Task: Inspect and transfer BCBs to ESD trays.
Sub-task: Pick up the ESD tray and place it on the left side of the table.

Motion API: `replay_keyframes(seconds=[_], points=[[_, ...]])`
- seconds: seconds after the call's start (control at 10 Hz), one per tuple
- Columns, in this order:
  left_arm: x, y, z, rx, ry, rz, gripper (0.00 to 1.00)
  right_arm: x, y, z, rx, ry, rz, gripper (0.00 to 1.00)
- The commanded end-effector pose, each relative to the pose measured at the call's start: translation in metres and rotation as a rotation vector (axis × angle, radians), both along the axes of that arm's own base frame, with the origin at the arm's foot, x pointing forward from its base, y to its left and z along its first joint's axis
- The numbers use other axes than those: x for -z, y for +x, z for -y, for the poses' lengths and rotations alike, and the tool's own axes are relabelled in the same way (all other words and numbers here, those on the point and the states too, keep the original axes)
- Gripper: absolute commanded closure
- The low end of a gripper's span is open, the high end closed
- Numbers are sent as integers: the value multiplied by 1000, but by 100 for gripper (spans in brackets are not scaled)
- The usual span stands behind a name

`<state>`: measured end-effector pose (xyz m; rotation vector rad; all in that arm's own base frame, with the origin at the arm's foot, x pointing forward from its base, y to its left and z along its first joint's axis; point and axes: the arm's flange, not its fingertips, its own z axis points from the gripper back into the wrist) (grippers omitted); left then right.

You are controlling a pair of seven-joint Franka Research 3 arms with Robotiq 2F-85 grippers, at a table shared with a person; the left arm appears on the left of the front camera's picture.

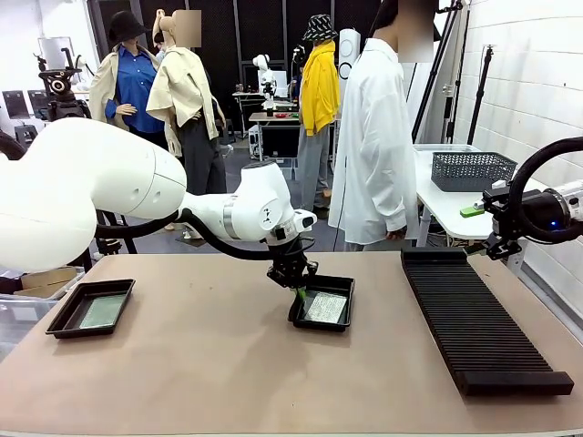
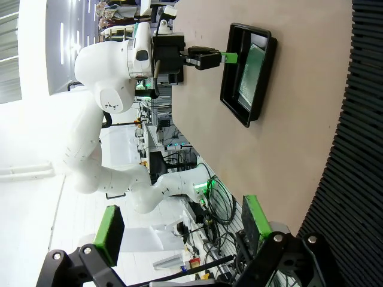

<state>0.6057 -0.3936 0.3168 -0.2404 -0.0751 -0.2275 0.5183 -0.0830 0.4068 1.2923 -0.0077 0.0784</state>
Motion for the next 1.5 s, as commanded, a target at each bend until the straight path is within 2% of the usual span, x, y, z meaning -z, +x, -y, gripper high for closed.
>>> replay_keyframes(seconds=[0.0,0.5,1.0,1.4], points=[[0,0,0,-4,0,3,100,-1,-1,-1,11,-11,-6,0],[0,0,0,0,0,0,100,-1,-1,-1,11,-11,-6,0],[-24,-16,-64,-39,-41,8,100,-1,-1,-1,11,-11,-6,0],[-19,-19,-110,-93,7,-33,100,-1,-1,-1,11,-11,-6,0]])
